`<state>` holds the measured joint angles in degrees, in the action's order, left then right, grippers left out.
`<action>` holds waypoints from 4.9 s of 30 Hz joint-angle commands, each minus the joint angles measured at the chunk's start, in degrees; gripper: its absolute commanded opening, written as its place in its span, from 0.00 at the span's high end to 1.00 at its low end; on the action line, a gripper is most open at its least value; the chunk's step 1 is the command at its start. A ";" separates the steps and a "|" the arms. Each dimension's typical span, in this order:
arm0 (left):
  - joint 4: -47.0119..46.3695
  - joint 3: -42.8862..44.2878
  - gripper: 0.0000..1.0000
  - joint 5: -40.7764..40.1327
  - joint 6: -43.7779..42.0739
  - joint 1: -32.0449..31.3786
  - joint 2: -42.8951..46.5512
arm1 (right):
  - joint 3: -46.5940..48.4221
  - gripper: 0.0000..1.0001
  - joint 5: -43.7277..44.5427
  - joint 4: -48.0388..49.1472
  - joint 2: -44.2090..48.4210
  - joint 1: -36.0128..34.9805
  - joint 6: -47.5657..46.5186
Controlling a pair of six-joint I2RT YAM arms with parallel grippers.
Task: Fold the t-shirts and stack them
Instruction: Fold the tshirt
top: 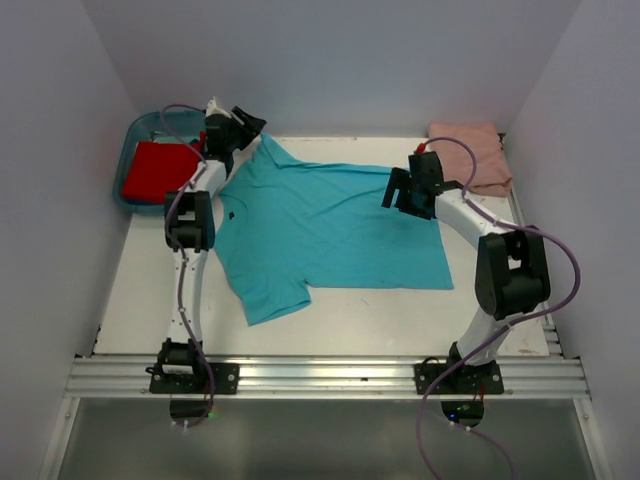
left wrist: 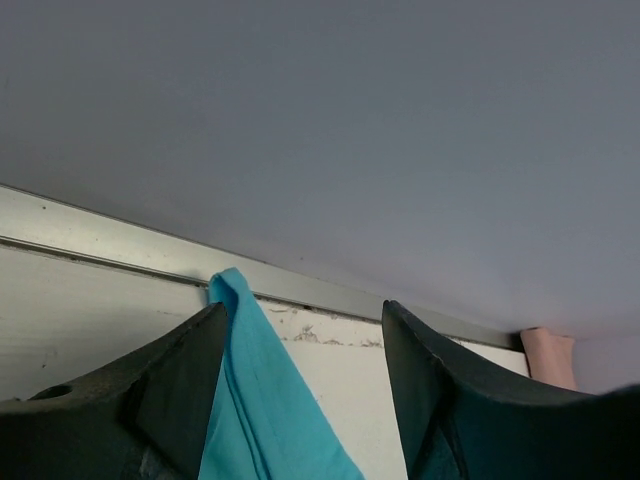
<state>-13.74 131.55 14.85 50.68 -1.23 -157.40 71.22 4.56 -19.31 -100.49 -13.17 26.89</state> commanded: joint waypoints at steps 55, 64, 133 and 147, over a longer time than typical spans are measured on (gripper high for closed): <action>63.84 -98.76 0.59 -23.11 3.12 -31.99 108.36 | -24.29 0.16 3.71 -10.92 32.46 -0.46 3.87; 54.88 -102.01 0.59 -21.18 3.29 -32.51 102.56 | -23.94 0.16 3.61 -11.19 32.11 -0.54 3.52; 51.62 -103.24 0.58 -29.18 14.10 -40.16 91.57 | -26.75 0.15 3.62 -8.11 29.82 -0.45 3.34; 54.32 -100.53 1.00 -27.95 13.31 -40.95 95.87 | -26.66 0.13 10.02 -11.62 31.58 -0.45 6.50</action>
<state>38.72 29.34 -13.28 63.88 -41.23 -63.99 44.60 9.85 -29.34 -70.74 -13.47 31.22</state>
